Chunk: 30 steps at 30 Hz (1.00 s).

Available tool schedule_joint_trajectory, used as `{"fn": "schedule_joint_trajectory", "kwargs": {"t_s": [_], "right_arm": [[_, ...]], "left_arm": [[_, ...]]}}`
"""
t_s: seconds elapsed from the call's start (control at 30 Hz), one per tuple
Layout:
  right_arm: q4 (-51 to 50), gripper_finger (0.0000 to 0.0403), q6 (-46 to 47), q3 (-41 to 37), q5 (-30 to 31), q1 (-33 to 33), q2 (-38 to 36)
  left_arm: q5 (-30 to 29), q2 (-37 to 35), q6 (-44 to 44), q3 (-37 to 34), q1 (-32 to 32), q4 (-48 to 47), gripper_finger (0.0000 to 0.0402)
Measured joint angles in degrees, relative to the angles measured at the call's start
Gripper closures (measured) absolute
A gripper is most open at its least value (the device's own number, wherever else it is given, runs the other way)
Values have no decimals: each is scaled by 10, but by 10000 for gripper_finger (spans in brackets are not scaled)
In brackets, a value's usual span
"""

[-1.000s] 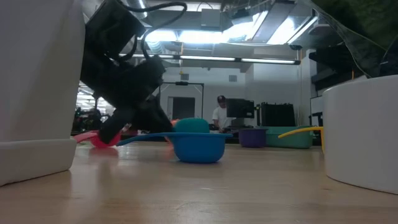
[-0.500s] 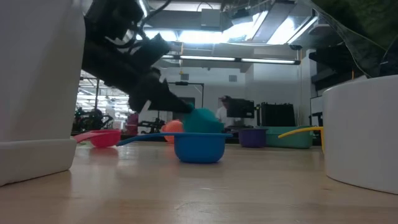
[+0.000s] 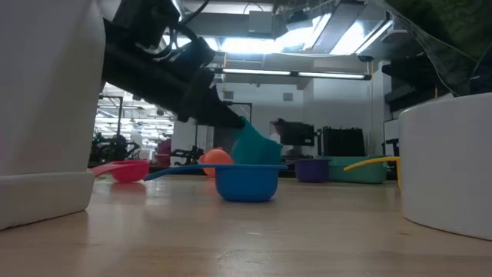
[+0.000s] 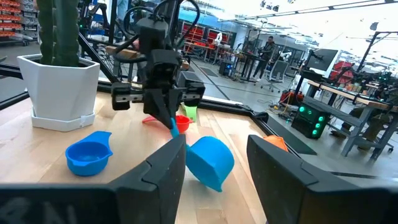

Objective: Nest measuring cups in basket
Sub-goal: Adjust the light blue measuring cup

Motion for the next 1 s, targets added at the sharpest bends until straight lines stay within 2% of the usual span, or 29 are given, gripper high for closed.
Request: {"fn": "schedule_joint_trajectory", "kwargs": {"t_s": [0.3,0.5,0.6,0.7,0.83,1.0], "right_arm": [[0,227,0,0,0,0,0],[0,227,0,0,0,0,0],[0,227,0,0,0,0,0],[0,227,0,0,0,0,0],[0,227,0,0,0,0,0],[0,227,0,0,0,0,0]], "left_arm": [[13,-12,-21,0,12,33,401],[16,-71,-36,0,16,25,401],[40,-113,-72,0,27,-8,401],[84,-159,-132,0,52,-52,401],[176,-208,-229,0,98,-115,401],[340,-235,-342,0,174,-141,401]]}}
